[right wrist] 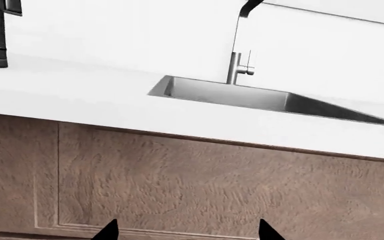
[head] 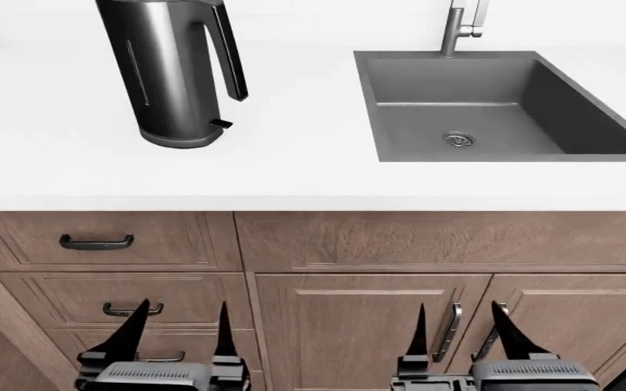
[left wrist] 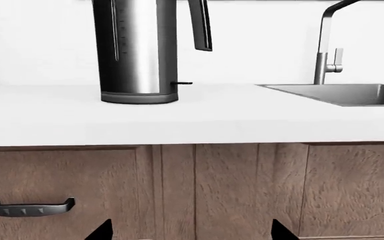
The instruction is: Press down the lever to turn on the electric kettle.
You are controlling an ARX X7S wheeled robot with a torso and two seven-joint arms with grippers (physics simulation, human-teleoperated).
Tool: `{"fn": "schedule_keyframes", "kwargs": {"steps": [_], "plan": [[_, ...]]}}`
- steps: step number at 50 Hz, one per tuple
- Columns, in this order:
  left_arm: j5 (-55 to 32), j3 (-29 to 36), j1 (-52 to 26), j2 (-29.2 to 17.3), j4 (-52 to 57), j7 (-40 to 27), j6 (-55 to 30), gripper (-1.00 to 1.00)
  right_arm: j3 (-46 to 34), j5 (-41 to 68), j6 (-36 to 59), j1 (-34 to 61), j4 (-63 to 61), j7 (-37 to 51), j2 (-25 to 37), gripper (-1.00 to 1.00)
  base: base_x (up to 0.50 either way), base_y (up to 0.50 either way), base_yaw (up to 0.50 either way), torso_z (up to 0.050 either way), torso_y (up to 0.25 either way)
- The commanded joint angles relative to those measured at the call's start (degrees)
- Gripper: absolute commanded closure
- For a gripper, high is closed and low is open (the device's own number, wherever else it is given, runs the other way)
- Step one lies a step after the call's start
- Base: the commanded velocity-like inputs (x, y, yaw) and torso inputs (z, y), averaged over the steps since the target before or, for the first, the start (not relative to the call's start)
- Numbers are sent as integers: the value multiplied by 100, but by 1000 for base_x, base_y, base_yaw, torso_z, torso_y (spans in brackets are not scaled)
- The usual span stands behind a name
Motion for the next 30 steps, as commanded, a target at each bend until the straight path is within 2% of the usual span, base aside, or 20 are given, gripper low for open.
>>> {"fn": "schedule_keyframes", "kwargs": {"steps": [1,9,17,26,30], "plan": [[-86,98,-336,-115,1002,-127,-618,-100,-41,-36,556,446,-997,81,114,-100,0,0,0,0,0],[-289,19,-1312,-63,1118,-330,-1597,-100,-92,39,987,944,-1307,84,143,-100,0,0,0,0,0],[-508,25,-2006,-188,1637,-446,-2829,-100,-16,349,1826,1640,-1670,2,137,-100,0,18,0,0,0],[-492,171,-2136,-246,1738,-538,-2942,-100,-177,307,1593,1636,-1472,-7,260,-100,22,500,0,0,0],[-487,235,-2158,-273,1745,-554,-2912,-100,-161,368,1458,1615,-1507,-2,286,-100,243,486,0,0,0]]}}
